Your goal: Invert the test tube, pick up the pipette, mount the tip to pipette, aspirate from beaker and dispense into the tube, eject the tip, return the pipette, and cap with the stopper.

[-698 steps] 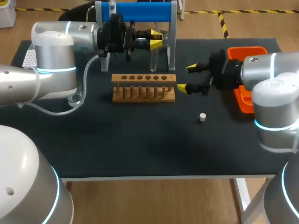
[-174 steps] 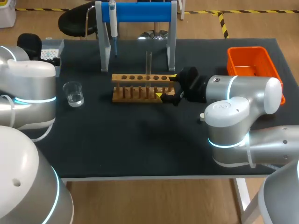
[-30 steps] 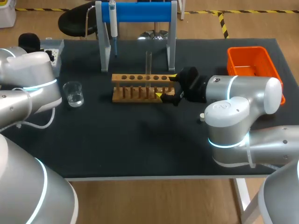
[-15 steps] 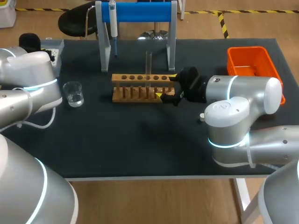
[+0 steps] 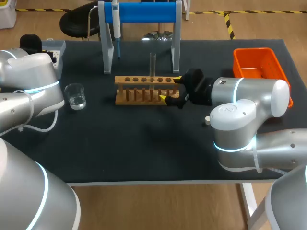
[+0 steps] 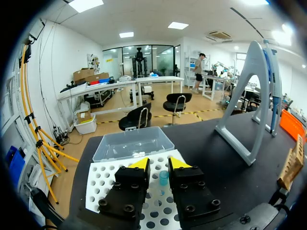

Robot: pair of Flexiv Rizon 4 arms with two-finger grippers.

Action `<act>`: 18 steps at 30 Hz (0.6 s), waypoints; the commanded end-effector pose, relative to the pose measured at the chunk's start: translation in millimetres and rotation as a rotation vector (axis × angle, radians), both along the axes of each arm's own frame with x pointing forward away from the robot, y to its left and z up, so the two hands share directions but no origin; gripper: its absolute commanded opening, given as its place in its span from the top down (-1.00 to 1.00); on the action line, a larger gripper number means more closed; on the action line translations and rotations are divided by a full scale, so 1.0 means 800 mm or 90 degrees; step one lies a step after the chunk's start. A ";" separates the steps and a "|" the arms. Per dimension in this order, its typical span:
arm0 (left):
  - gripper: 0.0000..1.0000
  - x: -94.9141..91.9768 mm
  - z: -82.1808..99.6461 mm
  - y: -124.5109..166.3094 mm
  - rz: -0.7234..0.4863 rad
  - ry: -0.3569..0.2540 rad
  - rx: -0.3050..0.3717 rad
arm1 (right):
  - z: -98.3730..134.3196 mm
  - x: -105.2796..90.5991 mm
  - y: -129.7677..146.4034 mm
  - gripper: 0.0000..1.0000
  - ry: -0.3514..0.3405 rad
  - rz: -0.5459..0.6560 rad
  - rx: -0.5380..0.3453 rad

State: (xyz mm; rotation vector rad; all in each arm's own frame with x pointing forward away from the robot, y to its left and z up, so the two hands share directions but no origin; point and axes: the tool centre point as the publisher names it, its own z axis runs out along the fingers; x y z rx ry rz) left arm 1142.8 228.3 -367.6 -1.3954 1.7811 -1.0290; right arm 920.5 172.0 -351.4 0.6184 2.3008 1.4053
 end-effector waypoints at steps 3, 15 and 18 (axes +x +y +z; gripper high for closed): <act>0.62 0.000 -0.003 -0.001 -0.001 -0.005 0.000 | 0.001 0.000 0.000 -1.00 0.002 0.000 -0.002; 1.00 -0.001 -0.002 -0.001 -0.002 -0.008 0.003 | 0.001 0.000 0.000 -1.00 0.002 0.000 -0.002; 1.00 -0.001 -0.001 -0.002 -0.003 -0.012 0.004 | 0.001 0.000 0.000 -1.00 0.002 0.000 -0.002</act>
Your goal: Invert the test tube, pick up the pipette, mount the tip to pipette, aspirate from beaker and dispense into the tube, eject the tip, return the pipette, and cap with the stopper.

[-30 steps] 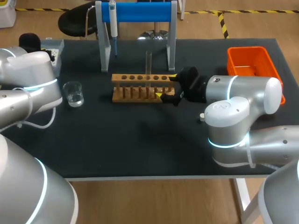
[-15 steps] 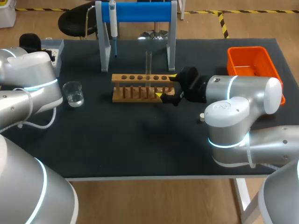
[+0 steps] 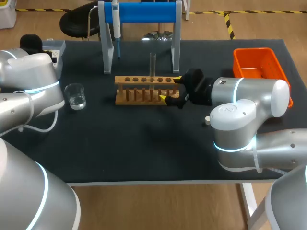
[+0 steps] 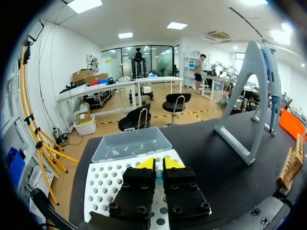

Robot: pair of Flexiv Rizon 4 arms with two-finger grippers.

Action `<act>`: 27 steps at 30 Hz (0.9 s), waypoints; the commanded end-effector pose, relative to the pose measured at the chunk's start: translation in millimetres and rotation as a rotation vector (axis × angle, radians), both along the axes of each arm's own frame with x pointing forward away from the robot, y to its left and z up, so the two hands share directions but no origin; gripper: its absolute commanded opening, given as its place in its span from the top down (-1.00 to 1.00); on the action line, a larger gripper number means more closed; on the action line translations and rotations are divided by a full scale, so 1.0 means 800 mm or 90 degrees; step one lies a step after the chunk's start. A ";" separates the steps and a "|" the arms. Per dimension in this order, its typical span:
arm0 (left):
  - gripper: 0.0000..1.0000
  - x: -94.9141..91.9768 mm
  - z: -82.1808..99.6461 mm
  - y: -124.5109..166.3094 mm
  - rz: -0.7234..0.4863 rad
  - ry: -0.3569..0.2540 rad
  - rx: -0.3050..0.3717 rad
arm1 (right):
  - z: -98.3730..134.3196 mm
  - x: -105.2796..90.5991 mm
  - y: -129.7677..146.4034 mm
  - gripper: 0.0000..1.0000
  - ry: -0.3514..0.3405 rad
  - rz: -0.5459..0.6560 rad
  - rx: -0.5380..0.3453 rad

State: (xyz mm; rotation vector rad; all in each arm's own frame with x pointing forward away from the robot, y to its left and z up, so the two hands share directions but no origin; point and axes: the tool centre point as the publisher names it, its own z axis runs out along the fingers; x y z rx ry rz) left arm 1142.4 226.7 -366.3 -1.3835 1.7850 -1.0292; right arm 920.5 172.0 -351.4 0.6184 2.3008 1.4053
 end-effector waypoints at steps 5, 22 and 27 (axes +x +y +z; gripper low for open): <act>1.00 0.000 0.000 -0.002 -0.003 -0.013 0.001 | 0.001 0.000 0.000 -1.00 0.002 0.000 -0.002; 1.00 0.001 0.007 -0.006 -0.004 -0.022 0.009 | 0.001 0.000 0.000 -1.00 0.002 0.000 -0.002; 1.00 0.000 0.008 -0.006 -0.004 -0.023 0.011 | 0.001 0.000 0.000 -1.00 0.002 0.000 -0.002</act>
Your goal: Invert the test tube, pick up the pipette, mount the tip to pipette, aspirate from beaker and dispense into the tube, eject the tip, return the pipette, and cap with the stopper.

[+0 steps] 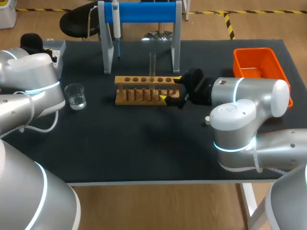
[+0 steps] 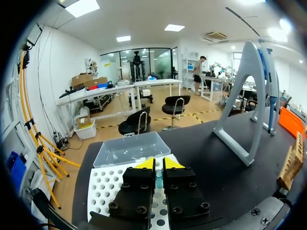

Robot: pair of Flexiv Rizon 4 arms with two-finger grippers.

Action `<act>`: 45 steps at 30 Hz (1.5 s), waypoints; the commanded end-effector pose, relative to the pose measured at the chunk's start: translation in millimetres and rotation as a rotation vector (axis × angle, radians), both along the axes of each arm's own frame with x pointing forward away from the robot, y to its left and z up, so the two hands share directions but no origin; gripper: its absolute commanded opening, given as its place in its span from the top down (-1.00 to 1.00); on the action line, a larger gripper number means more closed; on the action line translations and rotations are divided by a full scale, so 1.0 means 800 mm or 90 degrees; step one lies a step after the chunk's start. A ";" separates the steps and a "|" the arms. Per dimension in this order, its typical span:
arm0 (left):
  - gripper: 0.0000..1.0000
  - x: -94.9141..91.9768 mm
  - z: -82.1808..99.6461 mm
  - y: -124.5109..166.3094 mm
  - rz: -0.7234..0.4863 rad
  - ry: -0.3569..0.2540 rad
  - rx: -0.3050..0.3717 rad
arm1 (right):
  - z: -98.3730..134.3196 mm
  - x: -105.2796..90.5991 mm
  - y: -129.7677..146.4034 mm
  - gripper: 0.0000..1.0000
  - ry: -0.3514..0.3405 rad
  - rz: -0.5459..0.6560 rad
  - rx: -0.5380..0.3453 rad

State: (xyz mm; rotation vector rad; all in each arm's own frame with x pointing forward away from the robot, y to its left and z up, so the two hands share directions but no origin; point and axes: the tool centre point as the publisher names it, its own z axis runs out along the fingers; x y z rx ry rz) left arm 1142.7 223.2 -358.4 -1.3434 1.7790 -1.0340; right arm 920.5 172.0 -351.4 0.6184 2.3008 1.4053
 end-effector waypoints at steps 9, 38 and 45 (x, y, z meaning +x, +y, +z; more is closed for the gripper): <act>1.00 -0.002 0.003 -0.003 0.003 -0.009 0.007 | 0.001 0.000 0.000 -1.00 0.002 0.000 -0.002; 1.00 -0.005 0.024 -0.008 0.006 -0.023 0.025 | 0.001 0.000 0.000 -1.00 0.002 0.000 -0.002; 1.00 -0.004 0.029 -0.010 0.005 -0.025 0.030 | 0.001 0.000 0.000 -1.00 0.002 0.000 -0.002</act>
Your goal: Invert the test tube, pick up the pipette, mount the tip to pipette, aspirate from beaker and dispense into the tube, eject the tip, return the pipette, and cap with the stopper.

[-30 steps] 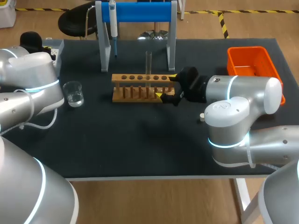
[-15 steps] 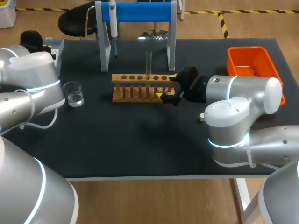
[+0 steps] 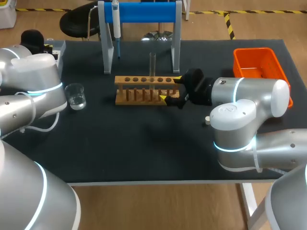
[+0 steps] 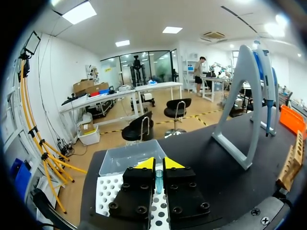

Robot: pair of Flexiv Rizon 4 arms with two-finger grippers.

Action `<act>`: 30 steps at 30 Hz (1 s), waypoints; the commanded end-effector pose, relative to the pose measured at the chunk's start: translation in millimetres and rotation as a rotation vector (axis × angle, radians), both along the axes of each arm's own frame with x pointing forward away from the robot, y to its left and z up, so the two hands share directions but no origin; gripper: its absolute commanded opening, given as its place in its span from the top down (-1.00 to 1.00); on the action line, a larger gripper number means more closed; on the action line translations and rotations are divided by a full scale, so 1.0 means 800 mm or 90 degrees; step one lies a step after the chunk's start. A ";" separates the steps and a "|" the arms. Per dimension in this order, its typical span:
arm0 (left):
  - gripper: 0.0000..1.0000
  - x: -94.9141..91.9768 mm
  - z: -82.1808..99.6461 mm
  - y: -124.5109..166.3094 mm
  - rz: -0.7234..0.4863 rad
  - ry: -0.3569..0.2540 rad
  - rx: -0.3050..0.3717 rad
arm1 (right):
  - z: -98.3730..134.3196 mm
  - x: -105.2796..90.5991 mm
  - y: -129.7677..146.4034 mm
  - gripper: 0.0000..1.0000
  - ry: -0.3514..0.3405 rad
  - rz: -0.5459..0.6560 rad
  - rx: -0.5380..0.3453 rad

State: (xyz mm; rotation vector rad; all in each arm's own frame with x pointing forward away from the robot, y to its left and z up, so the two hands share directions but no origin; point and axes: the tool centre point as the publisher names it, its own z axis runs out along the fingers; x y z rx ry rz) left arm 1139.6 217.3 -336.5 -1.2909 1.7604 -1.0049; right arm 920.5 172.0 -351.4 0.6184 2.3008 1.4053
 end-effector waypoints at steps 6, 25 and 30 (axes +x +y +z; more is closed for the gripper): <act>1.00 0.000 0.007 -0.003 0.002 -0.004 0.006 | 0.001 0.000 0.000 -1.00 0.002 0.000 -0.002; 1.00 -0.005 0.021 -0.005 0.027 -0.035 0.030 | 0.001 0.000 0.000 -1.00 0.002 0.000 -0.002; 1.00 -0.007 0.026 -0.006 0.031 -0.061 0.039 | 0.001 0.000 0.000 -1.00 0.002 0.000 -0.002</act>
